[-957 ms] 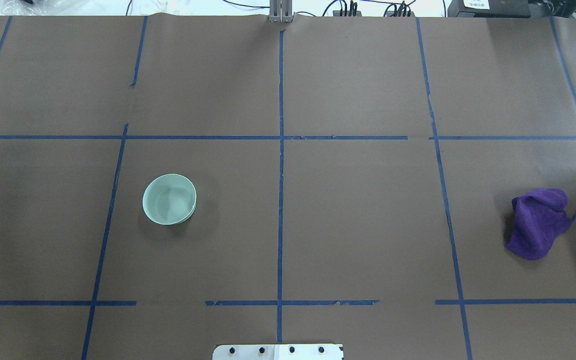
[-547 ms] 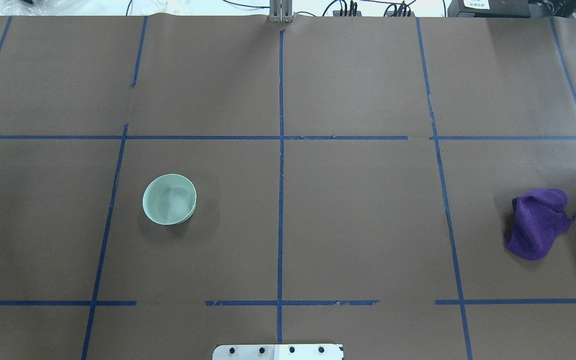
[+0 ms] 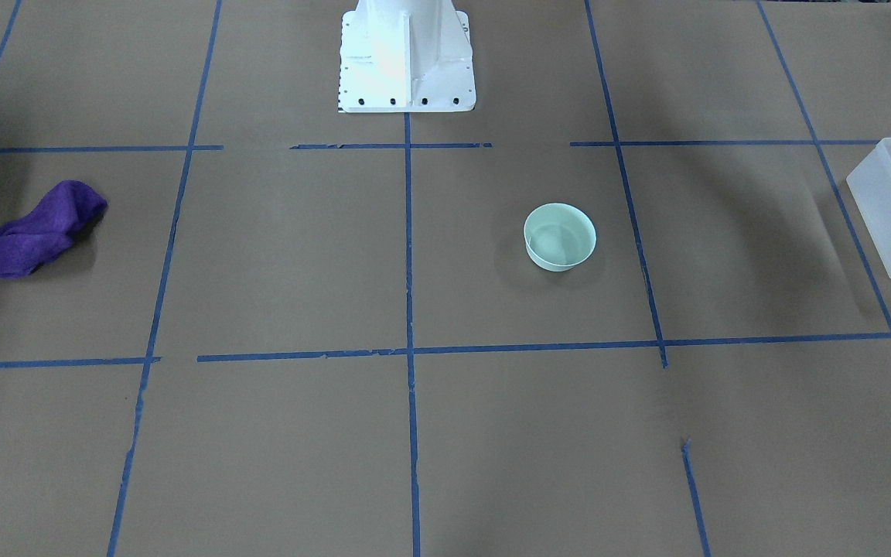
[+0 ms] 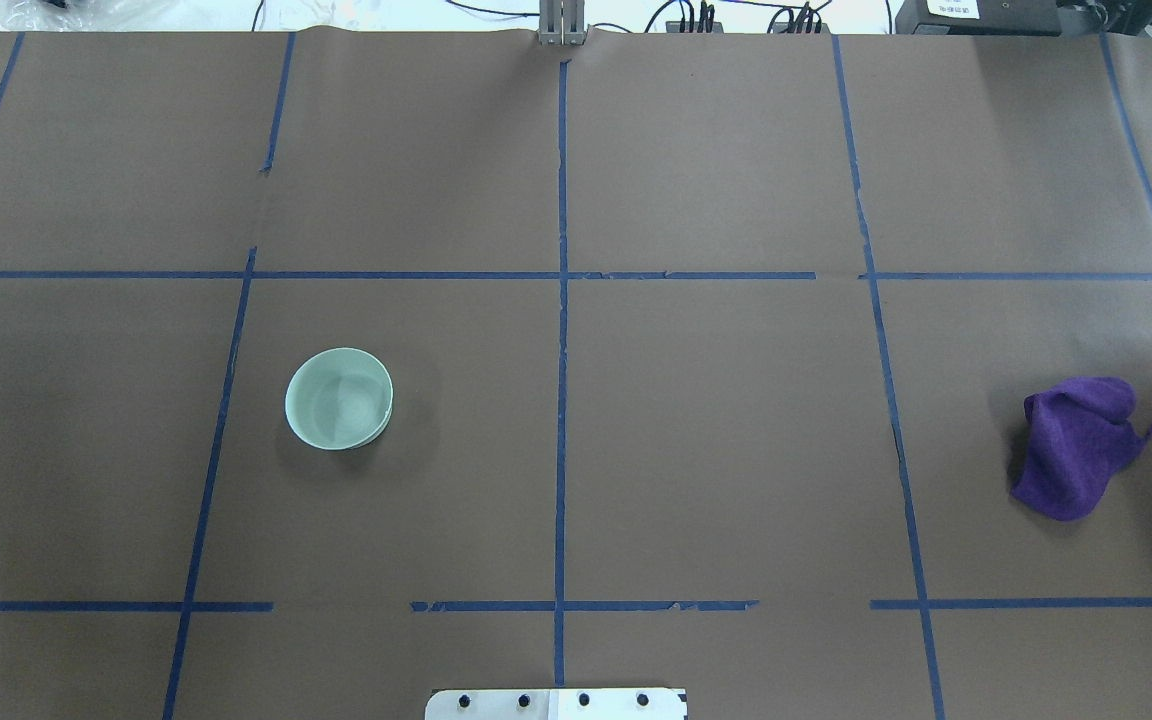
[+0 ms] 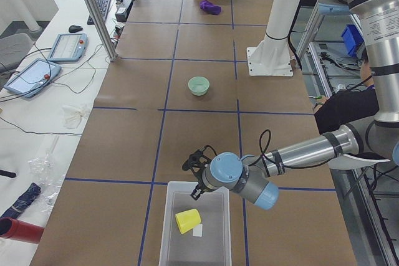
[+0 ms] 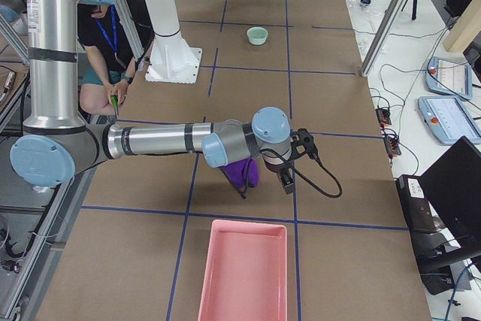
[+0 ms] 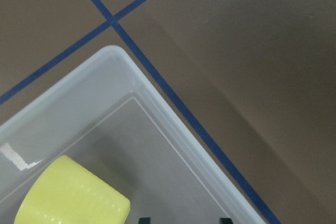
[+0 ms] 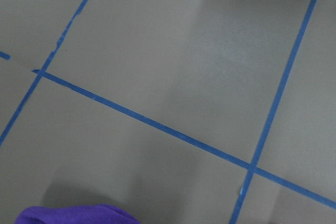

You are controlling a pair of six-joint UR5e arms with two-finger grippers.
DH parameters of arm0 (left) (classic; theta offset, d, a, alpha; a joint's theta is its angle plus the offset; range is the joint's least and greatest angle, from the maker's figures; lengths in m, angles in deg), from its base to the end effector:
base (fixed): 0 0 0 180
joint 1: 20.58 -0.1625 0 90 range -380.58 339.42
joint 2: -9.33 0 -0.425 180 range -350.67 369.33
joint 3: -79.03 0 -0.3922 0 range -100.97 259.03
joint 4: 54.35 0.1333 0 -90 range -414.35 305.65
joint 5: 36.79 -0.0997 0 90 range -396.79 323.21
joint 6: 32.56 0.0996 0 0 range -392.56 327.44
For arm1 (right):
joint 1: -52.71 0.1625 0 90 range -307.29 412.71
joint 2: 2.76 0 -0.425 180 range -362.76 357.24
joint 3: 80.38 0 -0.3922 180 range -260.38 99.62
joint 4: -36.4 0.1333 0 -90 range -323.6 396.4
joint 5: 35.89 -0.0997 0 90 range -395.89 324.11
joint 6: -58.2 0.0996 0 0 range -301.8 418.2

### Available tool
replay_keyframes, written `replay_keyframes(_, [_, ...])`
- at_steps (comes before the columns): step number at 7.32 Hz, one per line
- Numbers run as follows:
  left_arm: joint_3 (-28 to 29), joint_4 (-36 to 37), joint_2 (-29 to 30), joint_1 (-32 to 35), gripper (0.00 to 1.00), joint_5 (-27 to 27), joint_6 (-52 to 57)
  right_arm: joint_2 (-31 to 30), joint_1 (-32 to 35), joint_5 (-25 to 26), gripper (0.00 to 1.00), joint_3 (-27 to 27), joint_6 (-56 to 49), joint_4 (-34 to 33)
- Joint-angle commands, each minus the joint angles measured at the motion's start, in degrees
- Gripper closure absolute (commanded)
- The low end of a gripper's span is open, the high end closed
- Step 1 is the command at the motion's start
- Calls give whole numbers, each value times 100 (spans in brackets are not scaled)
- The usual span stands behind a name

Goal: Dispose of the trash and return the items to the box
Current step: 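Reach the right gripper down to the purple cloth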

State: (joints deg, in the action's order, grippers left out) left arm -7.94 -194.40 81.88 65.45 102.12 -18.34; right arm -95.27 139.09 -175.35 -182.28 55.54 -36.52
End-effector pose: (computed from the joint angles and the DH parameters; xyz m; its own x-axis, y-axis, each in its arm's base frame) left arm -0.0332 -0.3622 0.7129 0.5958 0.6169 -0.5142 -0.2131 0.7388 0.6394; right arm 0.0268 -0.4891 0.5366 0.6240 -0.4201 0.6589 0.0856 0.8748 0.4768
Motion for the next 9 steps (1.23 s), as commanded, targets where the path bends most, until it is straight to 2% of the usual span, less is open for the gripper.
replay_keyframes(1, [-171, 239, 433, 10, 0, -3, -384, 276, -1012, 260, 0, -398, 1644, 854])
replay_keyframes(2, [-407, 728, 645, 10, 0, -3, -386, 94, -1644, 688, 0, -505, 2621, 1398])
replay_keyframes(3, [-574, 1003, 751, 10, 0, -3, -386, -273, -2329, 1328, 0, -506, 2970, 1821])
replay_keyframes(5, [-611, 1014, 840, 10, 0, -3, -386, -1082, -3438, 2584, 0, -620, 3760, 2324])
replay_keyframes(6, [-629, 1006, 849, 10, 0, -3, -386, -1259, -3870, 3026, 0, -602, 3921, 2492])
replay_keyframes(8, [-620, 1014, 910, 19, 0, -3, -386, -1296, -4303, 3423, 4, -454, 3932, 2520])
replay_keyframes(9, [-620, 1014, 919, 19, 0, -3, -386, -1296, -4462, 3643, 36, -383, 3914, 2520])
